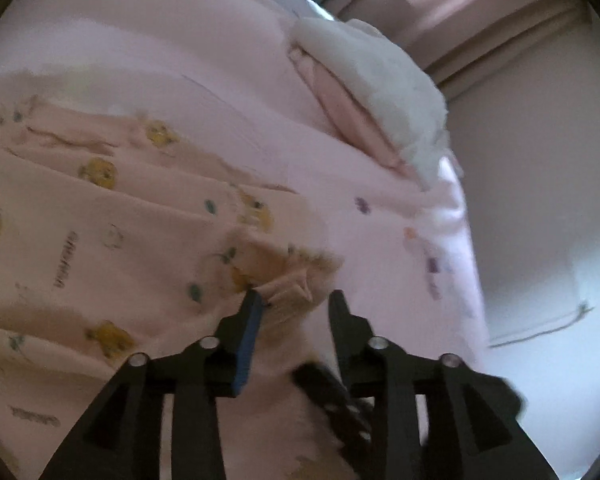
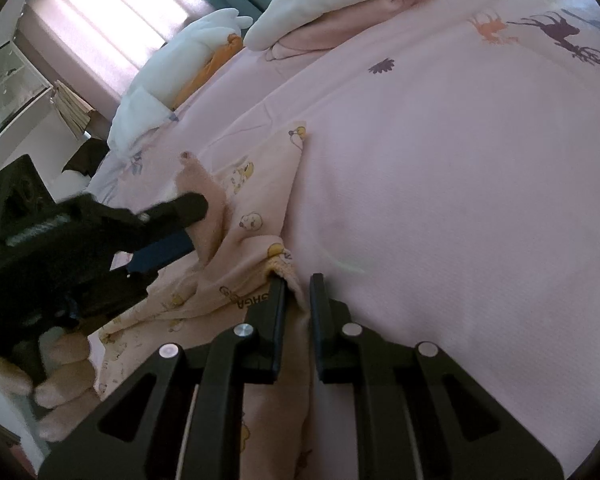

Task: Fold small clothes
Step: 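Lay the sleeve on the garment body and open the left gripper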

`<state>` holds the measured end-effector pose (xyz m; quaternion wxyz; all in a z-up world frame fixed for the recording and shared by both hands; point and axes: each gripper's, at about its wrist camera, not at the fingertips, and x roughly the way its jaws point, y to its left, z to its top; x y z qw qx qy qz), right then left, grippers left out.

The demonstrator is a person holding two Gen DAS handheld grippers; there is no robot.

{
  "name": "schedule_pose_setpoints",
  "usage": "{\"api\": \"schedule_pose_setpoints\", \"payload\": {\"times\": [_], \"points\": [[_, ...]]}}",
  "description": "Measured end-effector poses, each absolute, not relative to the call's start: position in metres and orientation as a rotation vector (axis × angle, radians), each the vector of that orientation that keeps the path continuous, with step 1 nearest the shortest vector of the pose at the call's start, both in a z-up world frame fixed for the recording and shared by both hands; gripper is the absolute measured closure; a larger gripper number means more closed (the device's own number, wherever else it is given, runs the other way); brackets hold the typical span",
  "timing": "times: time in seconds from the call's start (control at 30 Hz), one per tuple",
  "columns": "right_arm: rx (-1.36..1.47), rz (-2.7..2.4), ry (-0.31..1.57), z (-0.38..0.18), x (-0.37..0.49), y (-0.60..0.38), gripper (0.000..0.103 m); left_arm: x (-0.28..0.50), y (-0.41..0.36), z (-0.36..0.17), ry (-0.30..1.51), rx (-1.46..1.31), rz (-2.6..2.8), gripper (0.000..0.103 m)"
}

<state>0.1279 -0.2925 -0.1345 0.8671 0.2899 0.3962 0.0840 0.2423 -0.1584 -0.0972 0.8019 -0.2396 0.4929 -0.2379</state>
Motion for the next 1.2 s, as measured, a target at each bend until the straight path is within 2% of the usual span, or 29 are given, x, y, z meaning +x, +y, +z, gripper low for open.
{"api": "schedule_pose_setpoints", "payload": {"times": [0.07,0.2,0.23,0.33,0.5,0.6,0.8,1.0,1.07,1.2], "points": [[0.609,0.176,0.829,-0.134,0.128,-0.293,0.090,0.240,-0.159,-0.090,1.056,-0.555,-0.560,0.053],[0.617,0.180,0.829,-0.135,0.128,-0.293,0.090,0.237,-0.172,-0.077,1.021,-0.447,-0.548,0.051],[0.617,0.180,0.829,-0.135,0.128,-0.293,0.090,0.238,-0.173,-0.076,1.004,-0.410,-0.510,0.047],[0.616,0.180,0.829,-0.135,0.129,-0.293,0.090,0.243,-0.166,-0.082,0.957,-0.391,-0.419,0.047],[0.617,0.182,0.830,-0.135,0.129,-0.294,0.089,0.249,-0.174,-0.116,1.136,-0.509,-0.566,0.047],[0.615,0.180,0.830,-0.135,0.129,-0.294,0.089,0.239,-0.182,-0.111,1.087,-0.464,-0.589,0.046],[0.614,0.180,0.831,-0.135,0.130,-0.296,0.089,0.238,-0.181,-0.103,1.115,-0.649,-0.756,0.046],[0.618,0.183,0.832,-0.136,0.131,-0.296,0.089,0.235,-0.163,-0.089,1.007,-0.532,-0.564,0.046],[0.620,0.182,0.831,-0.136,0.130,-0.296,0.089,0.236,-0.154,-0.090,0.975,-0.524,-0.514,0.031],[0.628,0.184,0.829,-0.136,0.130,-0.297,0.088,0.255,-0.147,-0.117,1.061,-0.645,-0.587,0.030]]}}
